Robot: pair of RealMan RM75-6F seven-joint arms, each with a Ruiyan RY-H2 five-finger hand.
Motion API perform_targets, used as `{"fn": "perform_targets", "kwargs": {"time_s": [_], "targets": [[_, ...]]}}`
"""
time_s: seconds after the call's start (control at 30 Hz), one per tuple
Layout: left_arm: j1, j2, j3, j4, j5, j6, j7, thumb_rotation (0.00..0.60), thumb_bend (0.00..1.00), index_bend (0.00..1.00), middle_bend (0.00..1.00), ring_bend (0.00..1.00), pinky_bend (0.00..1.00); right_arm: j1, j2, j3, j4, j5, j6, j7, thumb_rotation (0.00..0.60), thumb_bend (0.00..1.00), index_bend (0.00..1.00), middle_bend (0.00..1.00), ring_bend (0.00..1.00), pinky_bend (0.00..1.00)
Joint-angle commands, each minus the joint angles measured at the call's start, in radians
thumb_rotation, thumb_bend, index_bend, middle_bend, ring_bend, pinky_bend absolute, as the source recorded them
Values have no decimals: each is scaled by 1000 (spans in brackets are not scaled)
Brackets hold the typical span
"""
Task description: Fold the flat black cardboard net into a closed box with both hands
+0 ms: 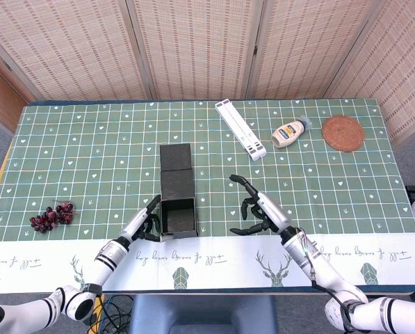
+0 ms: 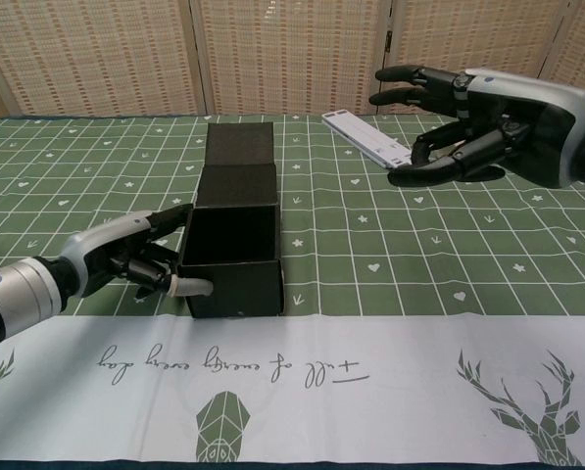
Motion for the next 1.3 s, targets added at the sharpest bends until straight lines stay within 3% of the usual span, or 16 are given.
{"fn": "perform_targets", "kwargs": {"time_s": [0.03, 0.13, 0.23, 0.8, 1.3], "targets": [[1, -20, -14, 18, -9, -3, -35, 600, 148, 134, 157, 602, 806, 1, -11, 2, 16, 26, -9, -5, 600, 11, 0, 59, 650, 1000], [1, -26, -19, 35, 2, 7, -58, 600, 148, 237, 261, 608, 805, 7, -26, 8, 38, 77, -37, -19, 600, 22, 0, 64, 650, 1000], [6, -11, -16, 30, 27, 35, -66, 600, 148, 271, 294, 635, 805, 18, -45, 12, 67, 130, -73, -37, 600, 35, 0, 75, 650, 1000], [8, 191, 29, -257, 162, 137, 14, 600, 148, 270, 294, 607, 805, 161, -257, 121, 293, 379, -215, -199, 600, 51, 0, 100, 650, 1000], [-61, 231, 50, -347, 183, 59, 126, 600, 148, 252, 294, 600, 805, 275, -456, 255, 470, 417, -220, -188, 600, 51, 0, 146, 652, 1000]]}}
